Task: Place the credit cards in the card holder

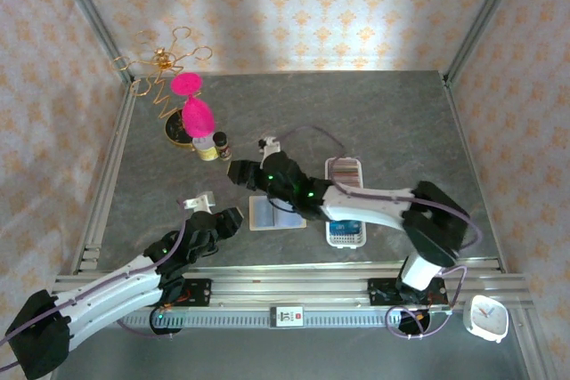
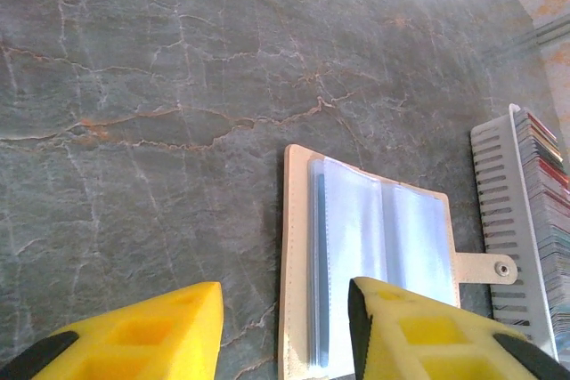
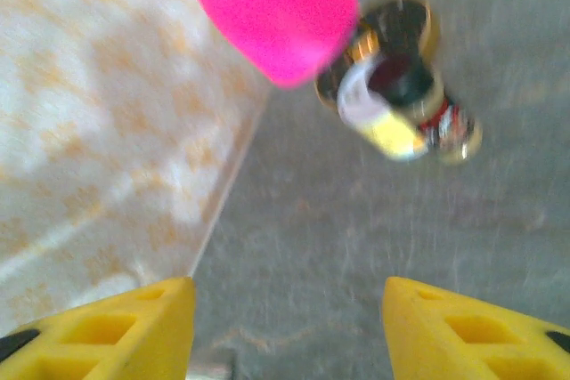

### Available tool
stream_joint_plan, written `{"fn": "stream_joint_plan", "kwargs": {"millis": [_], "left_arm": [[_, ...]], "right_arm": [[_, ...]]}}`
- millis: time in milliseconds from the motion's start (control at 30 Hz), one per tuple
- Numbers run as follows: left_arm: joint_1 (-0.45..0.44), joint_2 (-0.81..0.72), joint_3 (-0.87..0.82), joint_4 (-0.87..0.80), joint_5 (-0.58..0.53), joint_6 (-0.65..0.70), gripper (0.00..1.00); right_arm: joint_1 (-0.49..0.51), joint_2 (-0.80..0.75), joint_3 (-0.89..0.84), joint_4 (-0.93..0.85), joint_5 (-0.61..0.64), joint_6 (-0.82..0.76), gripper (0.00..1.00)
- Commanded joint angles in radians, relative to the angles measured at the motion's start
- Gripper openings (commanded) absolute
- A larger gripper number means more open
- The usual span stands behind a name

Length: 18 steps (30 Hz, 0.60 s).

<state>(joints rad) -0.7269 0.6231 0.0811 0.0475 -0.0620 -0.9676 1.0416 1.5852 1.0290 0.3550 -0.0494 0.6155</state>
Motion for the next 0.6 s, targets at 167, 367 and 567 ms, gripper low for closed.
{"fn": "stream_joint_plan", "kwargs": {"millis": [167, 367, 567], "left_arm": [[-0.008, 0.062, 0.064, 0.053, 0.05, 0.061, 0.44], [-0.007, 0.201, 0.183, 0.123, 0.112, 0.139, 0.33], [-0.01, 0.454, 0.331, 0.156, 0.142, 0.241, 0.23]], "right_arm": [[-0.005, -0.514, -0.209, -0.111, 0.118, -0.621, 0.61], [-0.005, -0.808, -0.328, -0.36, 0.03, -1.029, 0.75], [-0.005, -0.959, -0.327, -0.823, -0.157, -1.465, 0.94]]}}
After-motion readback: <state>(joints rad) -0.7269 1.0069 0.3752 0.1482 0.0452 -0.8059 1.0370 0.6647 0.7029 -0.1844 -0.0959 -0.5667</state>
